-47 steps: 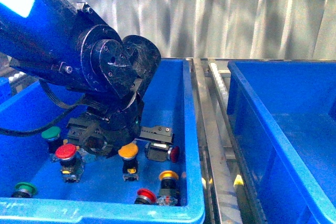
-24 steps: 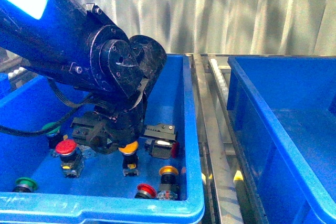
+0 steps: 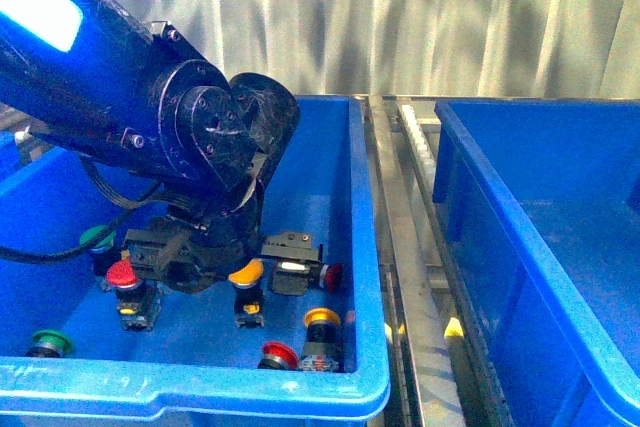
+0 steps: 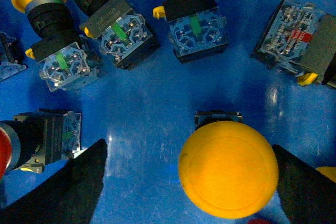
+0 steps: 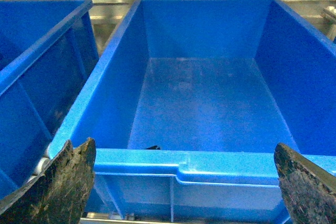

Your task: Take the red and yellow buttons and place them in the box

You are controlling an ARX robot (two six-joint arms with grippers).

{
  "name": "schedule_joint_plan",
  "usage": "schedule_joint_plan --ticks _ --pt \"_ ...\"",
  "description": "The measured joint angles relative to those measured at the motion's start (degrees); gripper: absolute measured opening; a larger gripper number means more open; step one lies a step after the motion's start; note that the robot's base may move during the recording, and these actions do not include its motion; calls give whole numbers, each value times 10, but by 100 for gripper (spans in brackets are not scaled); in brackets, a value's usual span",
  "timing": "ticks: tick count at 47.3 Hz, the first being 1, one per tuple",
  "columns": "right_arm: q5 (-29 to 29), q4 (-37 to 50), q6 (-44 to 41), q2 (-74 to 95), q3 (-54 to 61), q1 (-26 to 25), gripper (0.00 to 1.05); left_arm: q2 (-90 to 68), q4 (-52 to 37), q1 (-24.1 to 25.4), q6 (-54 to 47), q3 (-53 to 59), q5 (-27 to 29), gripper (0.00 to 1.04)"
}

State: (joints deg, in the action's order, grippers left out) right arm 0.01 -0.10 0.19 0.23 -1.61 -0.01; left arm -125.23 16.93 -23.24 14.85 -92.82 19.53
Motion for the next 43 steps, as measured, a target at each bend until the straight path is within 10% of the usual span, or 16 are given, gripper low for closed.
schedule_joint_plan --ticks 18,43 --pt "0 0 0 0 0 0 98 -8 -12 0 15 6 2 35" --pt "0 0 0 0 0 0 98 201 -151 27 -22 216 -58 31"
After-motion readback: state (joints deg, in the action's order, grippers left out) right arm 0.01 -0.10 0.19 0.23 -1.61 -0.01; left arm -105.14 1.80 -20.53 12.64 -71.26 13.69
